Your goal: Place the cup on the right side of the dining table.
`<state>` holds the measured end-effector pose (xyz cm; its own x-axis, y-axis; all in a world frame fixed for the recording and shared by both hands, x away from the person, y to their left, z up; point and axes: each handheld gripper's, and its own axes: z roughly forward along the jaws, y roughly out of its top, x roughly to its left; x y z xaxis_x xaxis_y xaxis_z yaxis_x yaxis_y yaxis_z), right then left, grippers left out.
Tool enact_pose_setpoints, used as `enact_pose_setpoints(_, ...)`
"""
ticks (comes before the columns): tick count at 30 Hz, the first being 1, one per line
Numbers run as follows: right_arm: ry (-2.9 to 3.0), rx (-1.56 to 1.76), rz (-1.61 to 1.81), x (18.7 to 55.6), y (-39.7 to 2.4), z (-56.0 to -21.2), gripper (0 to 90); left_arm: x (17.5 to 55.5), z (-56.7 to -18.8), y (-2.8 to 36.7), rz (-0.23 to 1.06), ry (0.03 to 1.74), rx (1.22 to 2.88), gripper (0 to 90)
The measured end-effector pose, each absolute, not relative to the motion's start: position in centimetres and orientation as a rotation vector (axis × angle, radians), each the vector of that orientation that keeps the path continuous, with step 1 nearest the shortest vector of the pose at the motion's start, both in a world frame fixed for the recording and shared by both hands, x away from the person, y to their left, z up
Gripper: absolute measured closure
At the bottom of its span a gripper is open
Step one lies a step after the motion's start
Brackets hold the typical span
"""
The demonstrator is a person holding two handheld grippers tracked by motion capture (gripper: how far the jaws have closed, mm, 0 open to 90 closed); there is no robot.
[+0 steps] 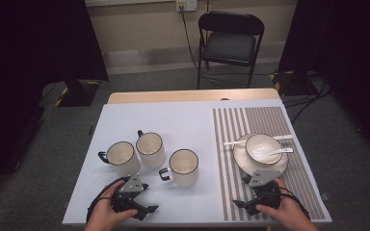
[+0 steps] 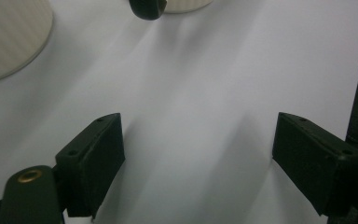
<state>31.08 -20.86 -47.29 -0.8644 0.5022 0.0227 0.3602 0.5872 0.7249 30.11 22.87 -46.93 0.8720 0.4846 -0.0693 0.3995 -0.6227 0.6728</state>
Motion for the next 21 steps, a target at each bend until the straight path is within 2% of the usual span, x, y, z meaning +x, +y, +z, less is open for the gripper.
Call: enact_pose_setpoints(21, 2.674, 0.712, 1.124, 31.6, -20.2, -46.3, 14.2, 30.4, -45.8, 22.2, 0.136, 0.655, 2.362, 17.3)
